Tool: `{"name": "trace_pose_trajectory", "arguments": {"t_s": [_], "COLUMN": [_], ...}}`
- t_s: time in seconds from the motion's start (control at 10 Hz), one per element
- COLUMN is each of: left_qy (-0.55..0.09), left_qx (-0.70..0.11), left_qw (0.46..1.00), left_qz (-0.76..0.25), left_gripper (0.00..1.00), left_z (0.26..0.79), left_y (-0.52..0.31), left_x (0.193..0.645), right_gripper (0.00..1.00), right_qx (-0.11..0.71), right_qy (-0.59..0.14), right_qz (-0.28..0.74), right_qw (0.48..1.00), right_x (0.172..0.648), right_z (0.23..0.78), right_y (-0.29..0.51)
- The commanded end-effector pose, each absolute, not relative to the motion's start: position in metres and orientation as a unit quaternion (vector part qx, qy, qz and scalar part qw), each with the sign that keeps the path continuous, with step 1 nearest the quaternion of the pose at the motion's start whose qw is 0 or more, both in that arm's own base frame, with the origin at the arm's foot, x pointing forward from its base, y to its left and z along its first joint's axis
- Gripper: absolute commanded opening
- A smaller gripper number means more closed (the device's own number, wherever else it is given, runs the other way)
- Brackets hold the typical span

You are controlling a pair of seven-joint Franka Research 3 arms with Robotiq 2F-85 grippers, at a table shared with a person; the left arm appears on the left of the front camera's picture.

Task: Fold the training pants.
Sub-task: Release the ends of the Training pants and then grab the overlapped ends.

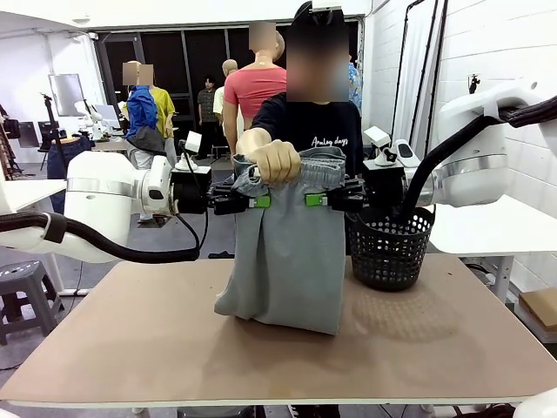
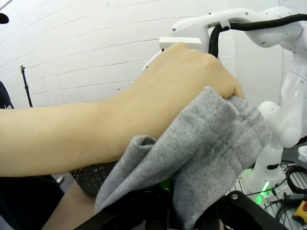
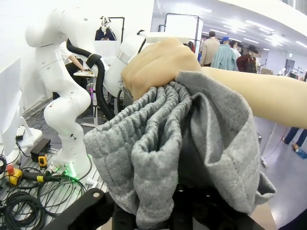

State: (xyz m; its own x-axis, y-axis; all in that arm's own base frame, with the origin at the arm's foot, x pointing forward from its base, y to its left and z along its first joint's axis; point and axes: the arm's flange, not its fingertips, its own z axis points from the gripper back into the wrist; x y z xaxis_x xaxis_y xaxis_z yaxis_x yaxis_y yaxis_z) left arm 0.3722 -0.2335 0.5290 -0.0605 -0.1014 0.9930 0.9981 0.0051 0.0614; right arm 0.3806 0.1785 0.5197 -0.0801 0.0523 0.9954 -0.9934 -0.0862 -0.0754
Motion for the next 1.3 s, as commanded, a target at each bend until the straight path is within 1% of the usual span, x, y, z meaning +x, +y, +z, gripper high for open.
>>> {"name": "trace_pose_trajectory", "arguments": {"t_s": [0.0, 0.1, 0.2, 0.8, 1.2], "left_qy": [-0.489, -0.49, -0.492, -0.491, -0.495], "left_qx": [-0.458, -0.458, -0.457, -0.459, -0.451], "left_qw": [0.506, 0.505, 0.505, 0.503, 0.501], "left_qz": [-0.544, -0.543, -0.542, -0.544, -0.548], "left_gripper": [0.73, 0.93, 1.0, 1.0, 1.0], "left_z": [0.525, 0.526, 0.526, 0.526, 0.525], "left_y": [-0.226, -0.224, -0.224, -0.225, -0.221], "left_x": [0.366, 0.365, 0.365, 0.364, 0.355], "right_gripper": [0.74, 0.93, 1.0, 1.0, 1.0], "right_qx": [0.495, 0.494, 0.494, 0.494, 0.474], "right_qy": [-0.488, -0.492, -0.49, -0.497, -0.512], "right_qz": [0.535, 0.533, 0.534, 0.527, 0.529], "right_qw": [0.479, 0.479, 0.48, 0.481, 0.483], "right_x": [0.377, 0.377, 0.377, 0.375, 0.369], "right_z": [0.521, 0.521, 0.52, 0.519, 0.518], "right_y": [0.178, 0.179, 0.179, 0.178, 0.171]}}
